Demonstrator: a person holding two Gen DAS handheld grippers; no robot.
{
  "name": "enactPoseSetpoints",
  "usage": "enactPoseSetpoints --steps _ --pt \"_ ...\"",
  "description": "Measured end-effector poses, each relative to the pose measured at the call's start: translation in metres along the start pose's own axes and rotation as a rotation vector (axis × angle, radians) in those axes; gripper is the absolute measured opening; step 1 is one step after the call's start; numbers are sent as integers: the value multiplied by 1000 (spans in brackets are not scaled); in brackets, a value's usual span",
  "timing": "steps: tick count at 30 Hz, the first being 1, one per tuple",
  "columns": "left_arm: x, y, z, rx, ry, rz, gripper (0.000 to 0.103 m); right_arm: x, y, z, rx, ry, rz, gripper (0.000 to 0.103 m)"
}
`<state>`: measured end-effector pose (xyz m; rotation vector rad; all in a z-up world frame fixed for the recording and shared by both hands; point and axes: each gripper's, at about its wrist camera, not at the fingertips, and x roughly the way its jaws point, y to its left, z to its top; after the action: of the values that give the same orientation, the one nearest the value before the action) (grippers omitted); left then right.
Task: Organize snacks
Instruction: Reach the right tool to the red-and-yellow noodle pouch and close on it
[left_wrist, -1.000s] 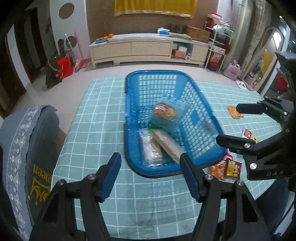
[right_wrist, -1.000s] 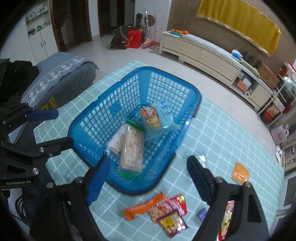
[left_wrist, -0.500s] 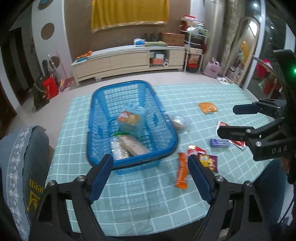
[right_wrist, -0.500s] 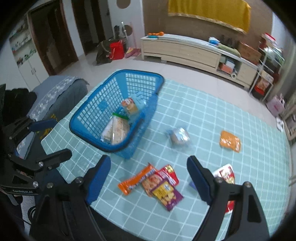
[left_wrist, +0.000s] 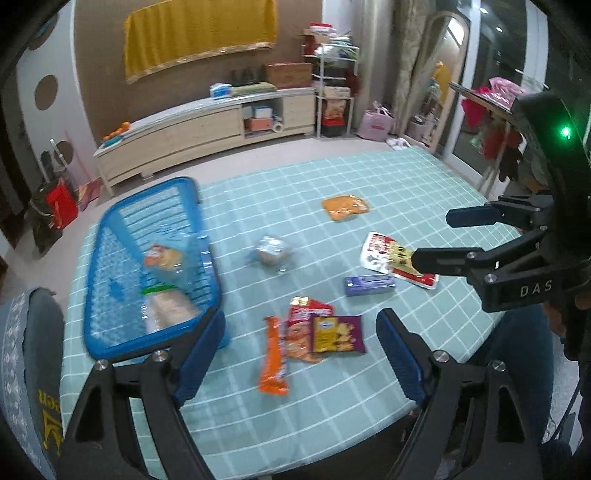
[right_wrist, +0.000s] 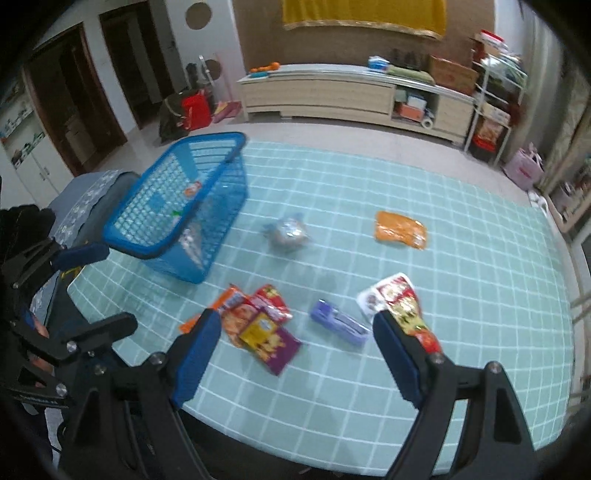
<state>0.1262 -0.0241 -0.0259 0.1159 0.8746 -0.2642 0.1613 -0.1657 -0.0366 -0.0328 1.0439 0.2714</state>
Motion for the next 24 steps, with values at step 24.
enactPoseSetpoints --steps 24 --pt "148 -61 -7 -44 216 -64 82 100 -123 -47 16 175 -41 87"
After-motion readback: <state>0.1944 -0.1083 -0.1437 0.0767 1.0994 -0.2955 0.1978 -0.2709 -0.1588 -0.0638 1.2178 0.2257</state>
